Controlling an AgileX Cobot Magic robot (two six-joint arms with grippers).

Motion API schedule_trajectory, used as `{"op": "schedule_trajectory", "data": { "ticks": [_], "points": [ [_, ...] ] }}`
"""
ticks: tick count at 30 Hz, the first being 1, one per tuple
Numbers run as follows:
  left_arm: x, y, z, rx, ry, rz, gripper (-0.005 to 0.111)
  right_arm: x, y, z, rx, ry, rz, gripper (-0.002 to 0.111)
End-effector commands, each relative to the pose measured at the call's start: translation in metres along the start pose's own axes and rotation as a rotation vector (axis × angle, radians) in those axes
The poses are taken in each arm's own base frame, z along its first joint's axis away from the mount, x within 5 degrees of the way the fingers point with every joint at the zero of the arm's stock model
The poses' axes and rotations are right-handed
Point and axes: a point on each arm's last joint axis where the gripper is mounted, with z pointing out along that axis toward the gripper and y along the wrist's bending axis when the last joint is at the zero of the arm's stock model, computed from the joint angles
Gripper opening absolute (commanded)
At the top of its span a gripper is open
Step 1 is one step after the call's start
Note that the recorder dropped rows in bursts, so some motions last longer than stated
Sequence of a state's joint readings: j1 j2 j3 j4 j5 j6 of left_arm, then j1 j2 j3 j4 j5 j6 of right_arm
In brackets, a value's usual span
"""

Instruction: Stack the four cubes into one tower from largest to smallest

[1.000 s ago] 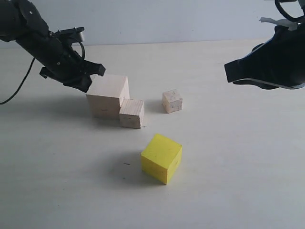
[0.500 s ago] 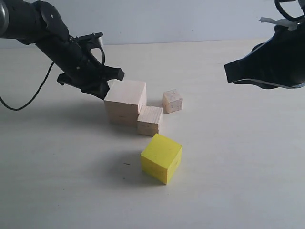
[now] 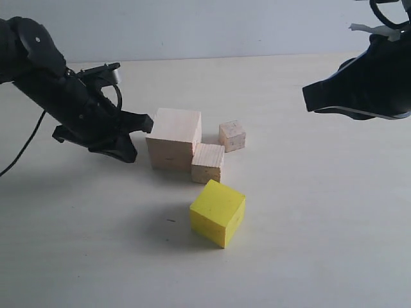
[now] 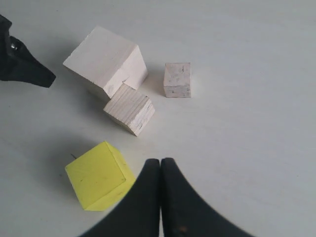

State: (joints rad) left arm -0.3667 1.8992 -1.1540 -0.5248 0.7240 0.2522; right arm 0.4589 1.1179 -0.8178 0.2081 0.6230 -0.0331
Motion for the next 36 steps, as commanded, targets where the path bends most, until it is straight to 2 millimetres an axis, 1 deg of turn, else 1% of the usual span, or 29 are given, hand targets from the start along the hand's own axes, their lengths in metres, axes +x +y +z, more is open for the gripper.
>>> {"op": "schedule_trajectory", "data": {
  "ticks": [1,3,5,6,9,12,19,28,36],
  "points": [
    [0.014,-0.033,-0.009,0.211,-0.043,0.089,0.0,-0.003,0.0,-0.001,0.005,-0.016,-0.021,0.0],
    [0.018,-0.054,-0.003,0.257,-0.046,0.149,0.0,-0.003,0.0,-0.001,0.005,-0.016,-0.021,0.0],
    [0.02,-0.065,0.006,0.234,-0.06,0.181,0.0,-0.003,0.0,-0.001,0.005,-0.016,-0.021,0.0],
    [0.021,-0.066,0.01,0.23,-0.056,0.183,0.0,-0.003,0.0,-0.001,0.005,-0.016,-0.021,0.0],
    [0.021,-0.065,0.02,0.208,-0.059,0.174,0.0,-0.003,0.0,-0.001,0.005,-0.014,-0.021,0.0],
    [0.018,-0.063,0.023,0.182,-0.089,0.17,0.0,-0.002,0.0,-0.001,0.005,-0.007,-0.021,0.0],
    [0.009,-0.059,0.023,0.132,-0.176,0.165,0.0,-0.002,0.0,-0.001,0.005,-0.004,-0.021,0.0],
    [0.003,-0.056,0.022,0.099,-0.242,0.136,0.0,-0.003,0.0,-0.001,0.005,-0.015,-0.021,0.0],
    [0.0,-0.055,0.025,0.1,-0.262,0.102,0.0,-0.003,0.0,-0.001,0.005,-0.017,-0.021,0.0]
  ]
}}
